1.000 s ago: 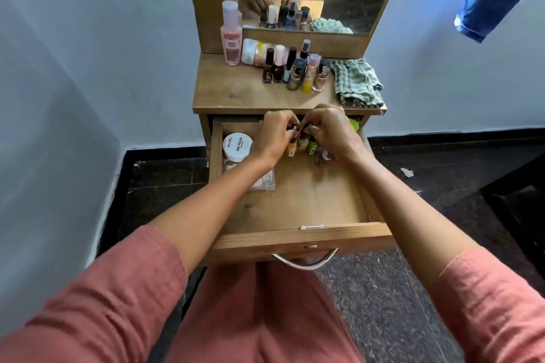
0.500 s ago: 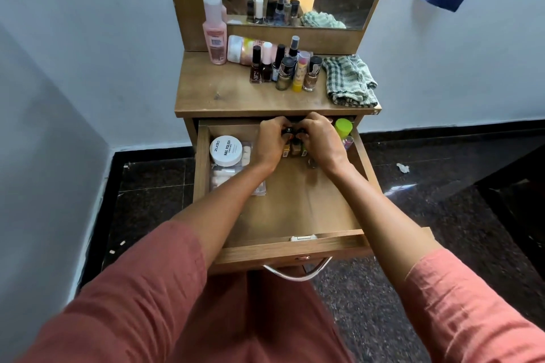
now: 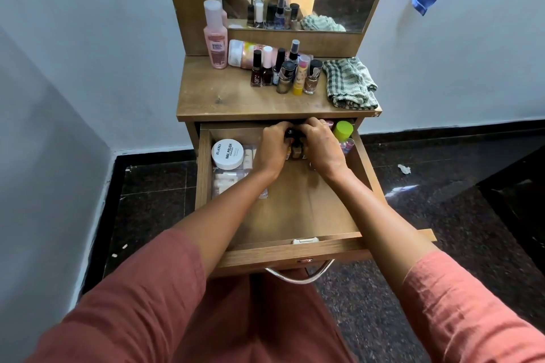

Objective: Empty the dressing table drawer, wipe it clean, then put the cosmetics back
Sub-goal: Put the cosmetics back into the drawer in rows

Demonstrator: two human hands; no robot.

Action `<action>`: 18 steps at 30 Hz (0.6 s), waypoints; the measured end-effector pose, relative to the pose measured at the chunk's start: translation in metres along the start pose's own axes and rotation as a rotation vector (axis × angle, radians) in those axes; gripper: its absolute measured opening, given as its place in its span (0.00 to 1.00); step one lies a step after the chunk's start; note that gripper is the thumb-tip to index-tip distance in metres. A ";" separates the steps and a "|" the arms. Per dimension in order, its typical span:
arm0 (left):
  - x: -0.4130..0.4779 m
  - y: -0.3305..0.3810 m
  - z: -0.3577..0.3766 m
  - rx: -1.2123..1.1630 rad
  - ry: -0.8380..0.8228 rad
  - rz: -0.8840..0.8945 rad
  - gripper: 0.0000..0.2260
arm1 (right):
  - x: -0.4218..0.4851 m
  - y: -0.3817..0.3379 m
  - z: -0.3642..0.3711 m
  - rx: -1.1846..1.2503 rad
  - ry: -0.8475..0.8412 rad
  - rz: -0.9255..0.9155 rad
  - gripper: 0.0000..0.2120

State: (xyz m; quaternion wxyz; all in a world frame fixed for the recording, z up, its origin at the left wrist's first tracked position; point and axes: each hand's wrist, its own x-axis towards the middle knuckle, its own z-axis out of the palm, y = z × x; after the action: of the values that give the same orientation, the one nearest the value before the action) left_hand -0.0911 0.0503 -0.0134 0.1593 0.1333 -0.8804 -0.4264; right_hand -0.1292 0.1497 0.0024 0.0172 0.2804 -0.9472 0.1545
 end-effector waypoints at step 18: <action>0.006 0.027 -0.049 -0.014 0.162 0.188 0.08 | 0.009 -0.028 -0.046 0.229 0.272 -0.001 0.10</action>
State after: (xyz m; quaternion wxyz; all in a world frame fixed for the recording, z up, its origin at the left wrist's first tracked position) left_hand -0.0802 0.0294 0.0381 0.2702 0.0830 -0.8703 -0.4035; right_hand -0.1240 0.1367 0.0552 0.1132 0.2576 -0.9122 0.2978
